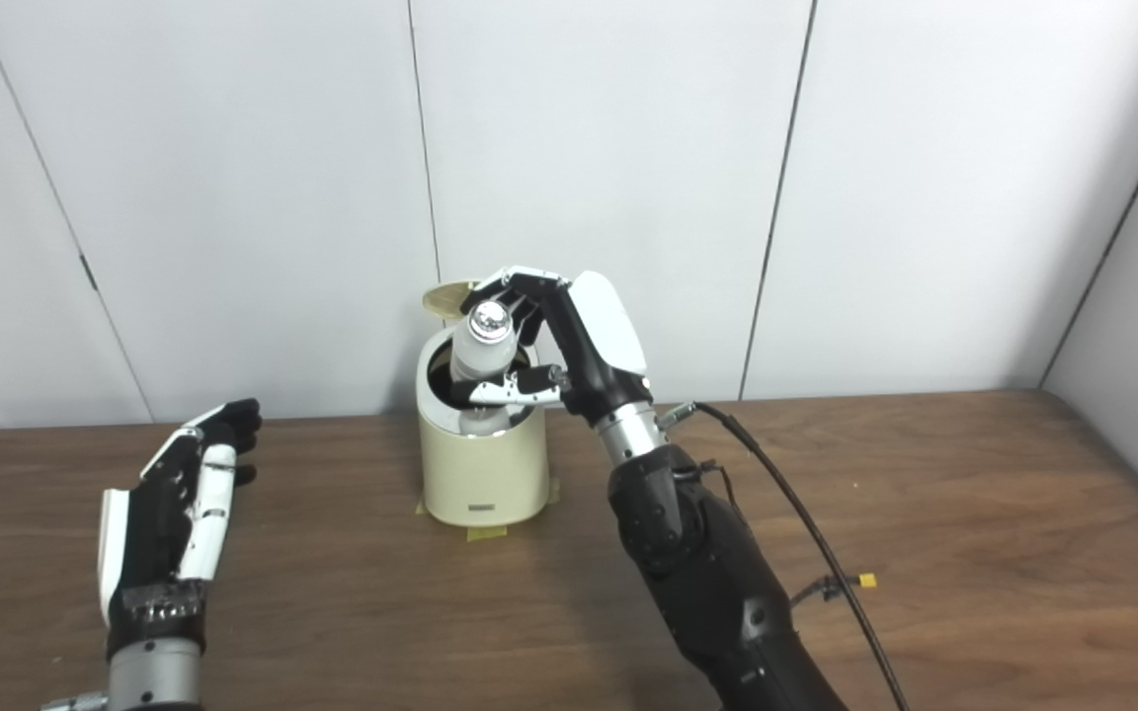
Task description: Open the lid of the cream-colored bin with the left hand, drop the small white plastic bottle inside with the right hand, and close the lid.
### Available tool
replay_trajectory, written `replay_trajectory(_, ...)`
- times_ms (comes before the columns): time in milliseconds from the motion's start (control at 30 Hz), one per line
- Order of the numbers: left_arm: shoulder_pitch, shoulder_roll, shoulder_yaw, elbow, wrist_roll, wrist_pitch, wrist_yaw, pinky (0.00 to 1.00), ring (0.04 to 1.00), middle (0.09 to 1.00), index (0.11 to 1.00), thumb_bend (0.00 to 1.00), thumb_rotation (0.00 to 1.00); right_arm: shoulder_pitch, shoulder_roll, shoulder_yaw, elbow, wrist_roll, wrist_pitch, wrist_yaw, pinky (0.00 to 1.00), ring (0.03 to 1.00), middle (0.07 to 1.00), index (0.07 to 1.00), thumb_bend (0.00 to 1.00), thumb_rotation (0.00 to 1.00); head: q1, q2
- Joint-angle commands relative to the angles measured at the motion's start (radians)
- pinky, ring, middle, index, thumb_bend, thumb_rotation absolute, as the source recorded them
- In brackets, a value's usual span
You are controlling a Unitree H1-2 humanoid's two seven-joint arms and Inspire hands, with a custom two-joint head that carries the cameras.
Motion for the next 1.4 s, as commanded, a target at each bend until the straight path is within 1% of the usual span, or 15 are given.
replay_trajectory(0, -0.038, -0.007, -0.008, -0.033, 0.008, -0.023, 0.009, 0.72, 0.791, 0.769, 0.767, 0.35, 0.82, -0.071, 0.001, 0.001, 0.003, -0.012, -0.062, -0.051, 0.33, 0.411, 0.485, 0.519, 0.52, 0.00, 0.000, 0.001)
replay_trajectory(100, -0.039, -0.008, -0.009, -0.033, 0.009, -0.027, 0.009, 0.74, 0.786, 0.765, 0.766, 0.34, 0.81, -0.075, -0.004, 0.017, 0.027, -0.029, -0.081, -0.085, 0.34, 0.414, 0.491, 0.511, 0.52, 0.00, 0.001, 0.001)
replay_trajectory(333, -0.039, -0.011, -0.010, -0.039, 0.012, -0.026, 0.011, 0.76, 0.789, 0.764, 0.765, 0.33, 0.82, -0.092, -0.036, 0.110, 0.104, -0.071, -0.087, -0.215, 0.37, 0.428, 0.489, 0.495, 0.52, 0.00, 0.003, 0.003)
replay_trajectory(500, -0.039, -0.010, -0.010, -0.039, 0.008, -0.046, 0.014, 0.77, 0.784, 0.760, 0.761, 0.31, 0.80, -0.094, -0.047, 0.150, 0.127, -0.085, -0.087, -0.256, 0.38, 0.429, 0.483, 0.499, 0.52, 0.00, 0.004, 0.005)
replay_trajectory(633, -0.040, -0.010, -0.010, -0.036, 0.019, -0.052, 0.021, 0.76, 0.773, 0.752, 0.752, 0.30, 0.78, -0.090, -0.053, 0.160, 0.129, -0.080, -0.087, -0.250, 0.39, 0.436, 0.483, 0.493, 0.52, 0.00, 0.004, 0.005)
replay_trajectory(800, -0.041, -0.007, -0.010, -0.035, 0.018, -0.050, 0.020, 0.74, 0.771, 0.753, 0.757, 0.31, 0.79, -0.083, -0.051, 0.143, 0.119, -0.053, -0.082, -0.189, 0.39, 0.436, 0.488, 0.491, 0.52, 0.00, 0.002, 0.004)
replay_trajectory(967, -0.041, -0.004, -0.008, -0.035, 0.016, -0.050, 0.019, 0.74, 0.774, 0.756, 0.760, 0.30, 0.79, -0.074, -0.049, 0.124, 0.094, -0.057, -0.047, -0.137, 0.42, 0.446, 0.486, 0.493, 0.52, 0.00, -0.002, 0.006)
replay_trajectory(1167, -0.041, -0.004, -0.009, -0.034, 0.018, -0.050, 0.020, 0.75, 0.772, 0.753, 0.756, 0.30, 0.79, -0.068, -0.048, 0.111, 0.073, -0.062, -0.024, -0.106, 0.43, 0.445, 0.494, 0.491, 0.52, 0.00, -0.001, 0.007)
replay_trajectory(1233, -0.041, -0.003, -0.011, -0.037, 0.026, -0.043, 0.019, 0.75, 0.775, 0.753, 0.756, 0.31, 0.79, -0.067, -0.050, 0.110, 0.067, -0.067, -0.013, -0.096, 0.44, 0.492, 0.490, 0.491, 0.53, 0.00, -0.001, 0.007)
replay_trajectory(1300, -0.041, -0.003, -0.013, -0.037, 0.031, -0.043, 0.019, 0.74, 0.773, 0.750, 0.753, 0.30, 0.80, -0.066, -0.050, 0.107, 0.064, -0.069, -0.006, -0.089, 0.45, 0.519, 0.487, 0.494, 0.53, 0.00, -0.001, 0.007)
replay_trajectory(1333, -0.041, -0.003, -0.012, -0.035, 0.029, -0.048, 0.020, 0.74, 0.771, 0.749, 0.753, 0.30, 0.79, -0.065, -0.050, 0.106, 0.062, -0.070, -0.003, -0.087, 0.46, 0.529, 0.505, 0.493, 0.53, 0.03, -0.001, 0.008)
replay_trajectory(1367, -0.041, -0.004, -0.011, -0.035, 0.028, -0.047, 0.020, 0.74, 0.769, 0.748, 0.753, 0.30, 0.79, -0.065, -0.050, 0.104, 0.059, -0.071, 0.002, -0.085, 0.47, 0.540, 0.539, 0.492, 0.52, 0.08, -0.002, 0.008)
